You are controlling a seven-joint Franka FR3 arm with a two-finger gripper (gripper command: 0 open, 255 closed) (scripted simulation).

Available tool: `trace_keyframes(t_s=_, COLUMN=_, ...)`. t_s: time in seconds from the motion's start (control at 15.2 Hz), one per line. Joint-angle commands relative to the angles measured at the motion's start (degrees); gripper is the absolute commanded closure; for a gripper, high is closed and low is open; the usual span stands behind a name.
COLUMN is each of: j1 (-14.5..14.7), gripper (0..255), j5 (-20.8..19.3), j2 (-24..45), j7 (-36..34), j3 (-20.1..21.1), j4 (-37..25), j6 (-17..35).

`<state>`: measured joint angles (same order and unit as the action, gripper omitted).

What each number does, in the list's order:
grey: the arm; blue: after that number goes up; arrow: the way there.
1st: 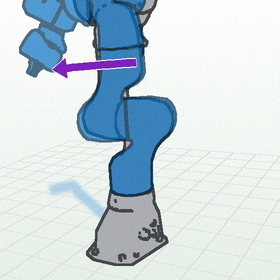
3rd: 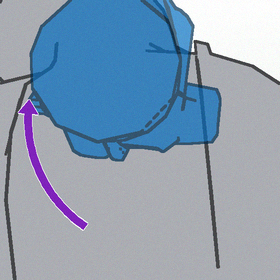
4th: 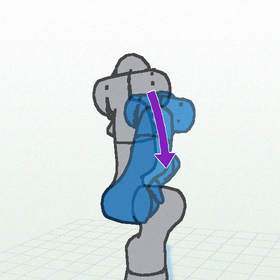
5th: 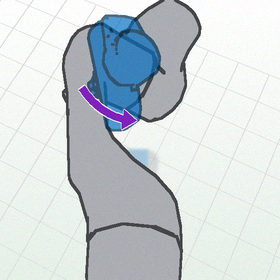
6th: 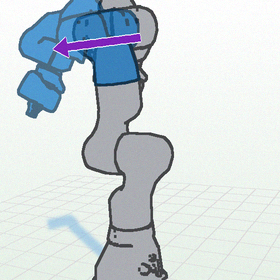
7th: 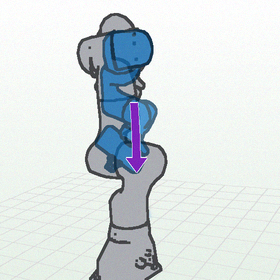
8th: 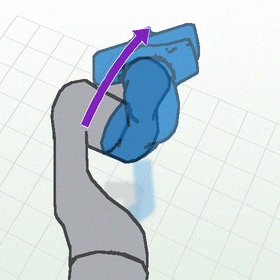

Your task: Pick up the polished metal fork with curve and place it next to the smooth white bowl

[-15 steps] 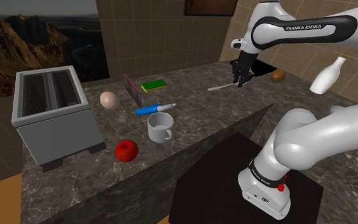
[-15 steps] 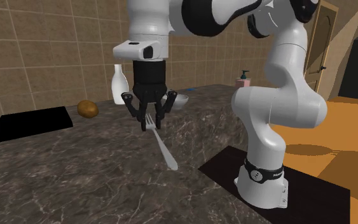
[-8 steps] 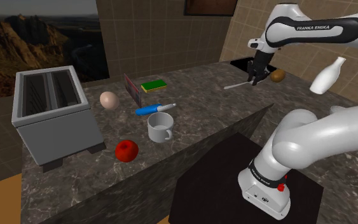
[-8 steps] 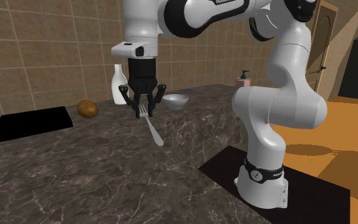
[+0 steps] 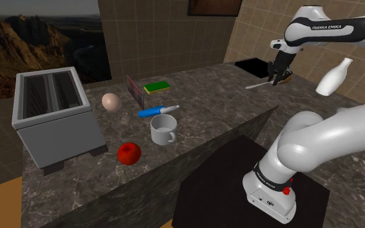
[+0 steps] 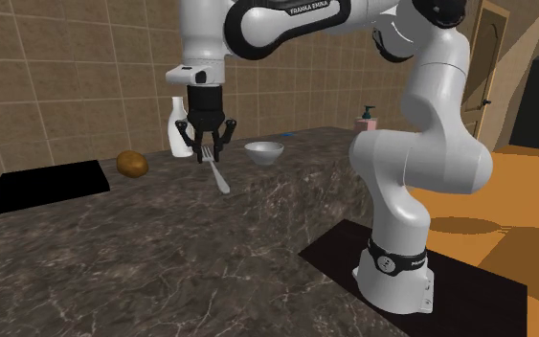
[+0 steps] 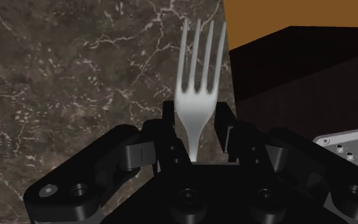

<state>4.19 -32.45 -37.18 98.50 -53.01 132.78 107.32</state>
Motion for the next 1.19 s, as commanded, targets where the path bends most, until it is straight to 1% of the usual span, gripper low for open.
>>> trace_keyframes(t_s=0.0, j1=0.42, gripper=255, j5=-0.47, j2=1.11, j7=3.08, j3=-3.18, j4=-2.10, j6=0.35)
trace_keyframes(t_s=0.26, j1=3.15, gripper=255, j5=-0.31, j2=4.13, j7=9.19, j3=-10.61, j4=-7.60, j6=0.97)
trace_keyframes(t_s=0.4, j1=5.38, gripper=255, j5=0.12, j2=5.76, j7=12.29, j3=-15.00, j4=-10.69, j6=1.26)
trace_keyframes(t_s=0.53, j1=8.40, gripper=255, j5=0.69, j2=7.31, j7=15.35, j3=-20.02, j4=-14.03, j6=1.45)
trace_keyframes(t_s=0.66, j1=12.36, gripper=255, j5=1.22, j2=8.53, j7=18.27, j3=-25.75, j4=-17.65, j6=1.45)
trace_keyframes(t_s=0.86, j1=19.95, gripper=255, j5=1.12, j2=8.73, j7=21.85, j3=-35.20, j4=-23.71, j6=0.66)
trace_keyframes(t_s=0.99, j1=25.35, gripper=255, j5=0.11, j2=7.44, j7=23.58, j3=-41.10, j4=-28.24, j6=-0.52)
trace_keyframes(t_s=1.12, j1=30.42, gripper=255, j5=-1.44, j2=5.28, j7=25.02, j3=-46.14, j4=-33.19, j6=-2.14)
